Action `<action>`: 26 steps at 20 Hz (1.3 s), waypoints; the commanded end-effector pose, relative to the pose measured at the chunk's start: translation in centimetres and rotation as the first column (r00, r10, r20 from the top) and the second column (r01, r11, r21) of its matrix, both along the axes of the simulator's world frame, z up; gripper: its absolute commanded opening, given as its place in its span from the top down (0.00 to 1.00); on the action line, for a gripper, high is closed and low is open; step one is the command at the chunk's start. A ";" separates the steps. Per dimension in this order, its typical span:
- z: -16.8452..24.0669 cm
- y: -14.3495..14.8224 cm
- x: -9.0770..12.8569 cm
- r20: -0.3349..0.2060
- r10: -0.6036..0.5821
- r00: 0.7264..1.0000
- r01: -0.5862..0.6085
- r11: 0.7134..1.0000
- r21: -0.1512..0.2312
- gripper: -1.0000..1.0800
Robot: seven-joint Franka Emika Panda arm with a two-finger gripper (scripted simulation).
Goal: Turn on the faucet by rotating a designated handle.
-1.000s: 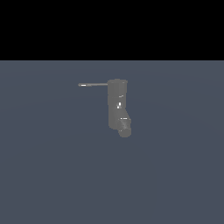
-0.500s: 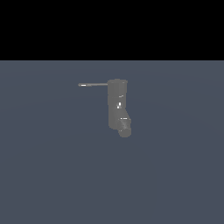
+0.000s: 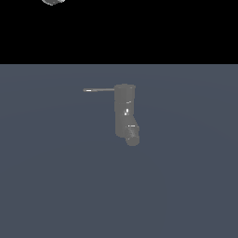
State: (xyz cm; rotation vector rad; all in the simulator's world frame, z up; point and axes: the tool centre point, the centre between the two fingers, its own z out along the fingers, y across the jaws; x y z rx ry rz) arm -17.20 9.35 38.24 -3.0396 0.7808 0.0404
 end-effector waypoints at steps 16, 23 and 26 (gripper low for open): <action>-6.9 3.9 8.8 0.006 -0.348 0.937 0.348 0.937 0.001 1.00; -9.6 4.4 12.5 0.009 -0.472 0.881 0.472 0.881 0.000 1.00; -10.7 4.4 14.1 0.011 -0.524 0.852 0.524 0.852 -0.002 1.00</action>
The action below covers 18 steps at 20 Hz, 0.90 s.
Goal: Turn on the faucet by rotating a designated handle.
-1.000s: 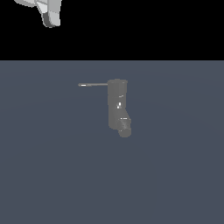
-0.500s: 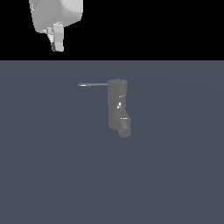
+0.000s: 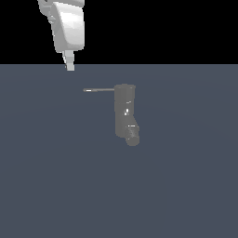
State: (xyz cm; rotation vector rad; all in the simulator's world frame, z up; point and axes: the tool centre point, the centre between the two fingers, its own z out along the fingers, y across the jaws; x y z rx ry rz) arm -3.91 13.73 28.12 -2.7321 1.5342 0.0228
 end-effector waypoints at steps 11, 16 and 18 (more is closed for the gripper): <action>-5.0 -0.9 7.2 0.005 -0.259 0.966 0.259 0.966 -0.010 1.00; -6.5 -1.6 9.4 0.007 -0.341 0.940 0.341 0.940 -0.014 1.00; -7.0 -1.9 10.2 0.008 -0.367 0.930 0.367 0.930 -0.015 1.00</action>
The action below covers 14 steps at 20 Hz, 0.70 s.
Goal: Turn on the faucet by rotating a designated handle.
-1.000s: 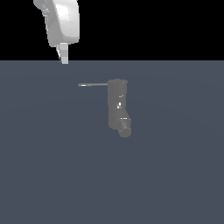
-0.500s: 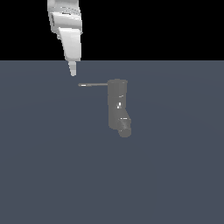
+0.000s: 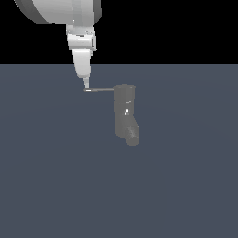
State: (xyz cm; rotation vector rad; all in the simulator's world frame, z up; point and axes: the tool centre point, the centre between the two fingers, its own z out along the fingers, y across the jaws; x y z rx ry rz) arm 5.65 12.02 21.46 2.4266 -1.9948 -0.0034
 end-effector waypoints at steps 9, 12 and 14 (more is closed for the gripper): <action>-1.4 -1.0 2.2 0.002 -0.084 0.996 0.084 0.996 -0.002 1.00; -1.3 -1.0 2.2 0.002 -0.083 0.997 0.083 0.997 -0.001 1.00; -1.3 -1.0 2.2 0.002 -0.083 0.997 0.083 0.997 -0.001 1.00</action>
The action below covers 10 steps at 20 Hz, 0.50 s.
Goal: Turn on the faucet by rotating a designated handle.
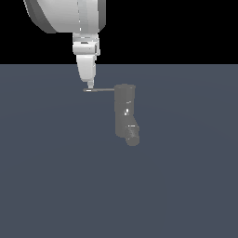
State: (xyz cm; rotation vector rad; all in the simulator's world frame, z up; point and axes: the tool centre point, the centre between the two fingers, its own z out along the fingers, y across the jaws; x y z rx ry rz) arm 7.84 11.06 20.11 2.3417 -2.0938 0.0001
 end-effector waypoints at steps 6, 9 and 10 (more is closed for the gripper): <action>0.0 -0.2 -1.3 0.000 0.000 1.000 0.000 1.000 0.000 1.00; 0.0 -0.3 -2.1 0.000 0.000 1.000 0.000 1.000 0.000 1.00; 0.0 -0.3 -2.4 0.000 0.000 1.000 0.000 1.000 0.000 1.00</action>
